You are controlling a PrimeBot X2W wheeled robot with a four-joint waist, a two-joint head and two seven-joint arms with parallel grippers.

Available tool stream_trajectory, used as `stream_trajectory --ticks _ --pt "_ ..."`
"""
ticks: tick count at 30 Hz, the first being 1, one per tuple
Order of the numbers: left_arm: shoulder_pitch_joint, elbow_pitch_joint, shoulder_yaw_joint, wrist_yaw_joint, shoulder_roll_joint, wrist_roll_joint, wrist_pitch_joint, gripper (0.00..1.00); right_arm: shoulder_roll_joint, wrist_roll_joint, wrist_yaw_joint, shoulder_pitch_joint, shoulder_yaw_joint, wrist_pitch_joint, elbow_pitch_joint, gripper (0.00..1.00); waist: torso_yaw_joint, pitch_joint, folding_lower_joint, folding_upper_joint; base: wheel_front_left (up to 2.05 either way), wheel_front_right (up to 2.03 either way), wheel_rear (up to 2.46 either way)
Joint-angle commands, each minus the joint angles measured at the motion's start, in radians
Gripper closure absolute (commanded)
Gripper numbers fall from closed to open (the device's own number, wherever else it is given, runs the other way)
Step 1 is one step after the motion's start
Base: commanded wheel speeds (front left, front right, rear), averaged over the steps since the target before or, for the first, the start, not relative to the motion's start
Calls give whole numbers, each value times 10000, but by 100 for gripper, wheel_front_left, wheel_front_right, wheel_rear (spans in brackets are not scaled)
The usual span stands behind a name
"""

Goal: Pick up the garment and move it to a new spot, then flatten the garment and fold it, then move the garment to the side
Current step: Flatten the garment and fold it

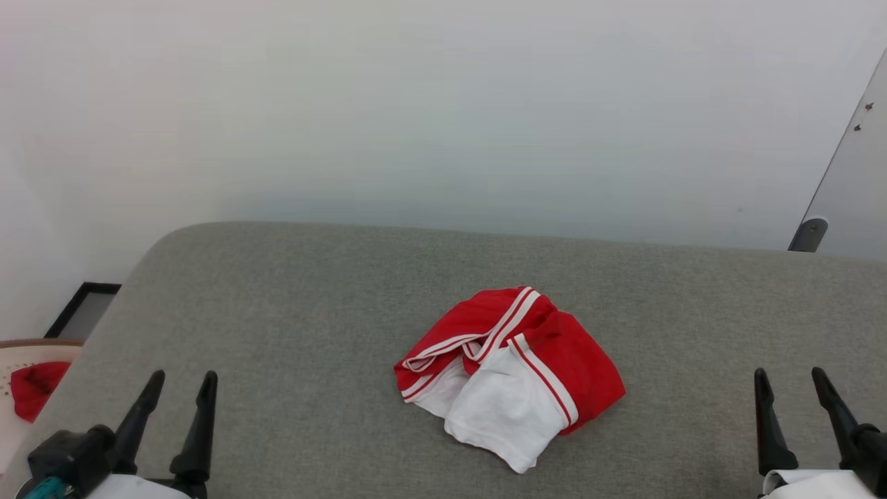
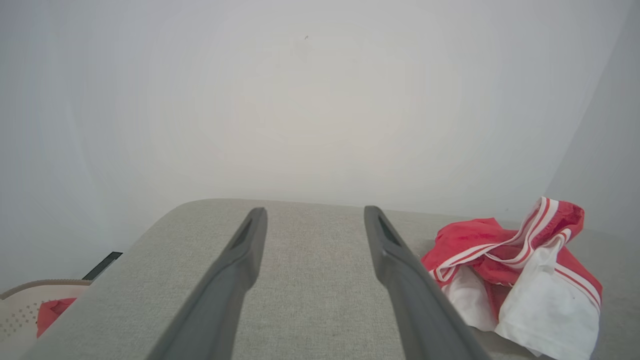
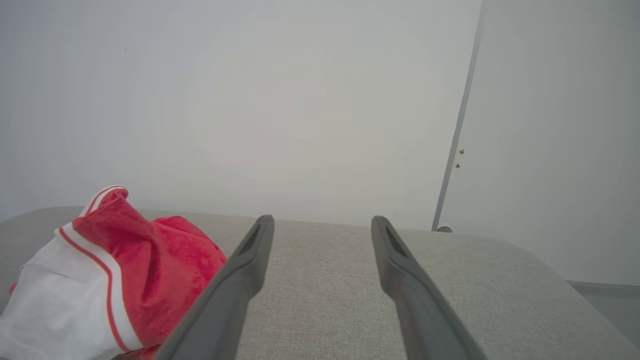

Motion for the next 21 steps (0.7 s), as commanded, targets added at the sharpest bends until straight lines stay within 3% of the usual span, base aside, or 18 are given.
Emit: stream_trajectory --ticks 1,14,21 --pt "86 -20 53 -26 -25 90 -37 0 5 104 4 125 68 23 1 0 42 23 0 0 0 0 0" --pt "-367 363 692 792 47 151 -31 0 -439 1067 4 -126 1981 1259 -393 0 1192 378 0 0 0 0 0" --pt "-746 743 255 717 -140 393 12 0 -754 1593 1 -164 2713 2618 -617 0 2159 574 0 0 0 0 0"
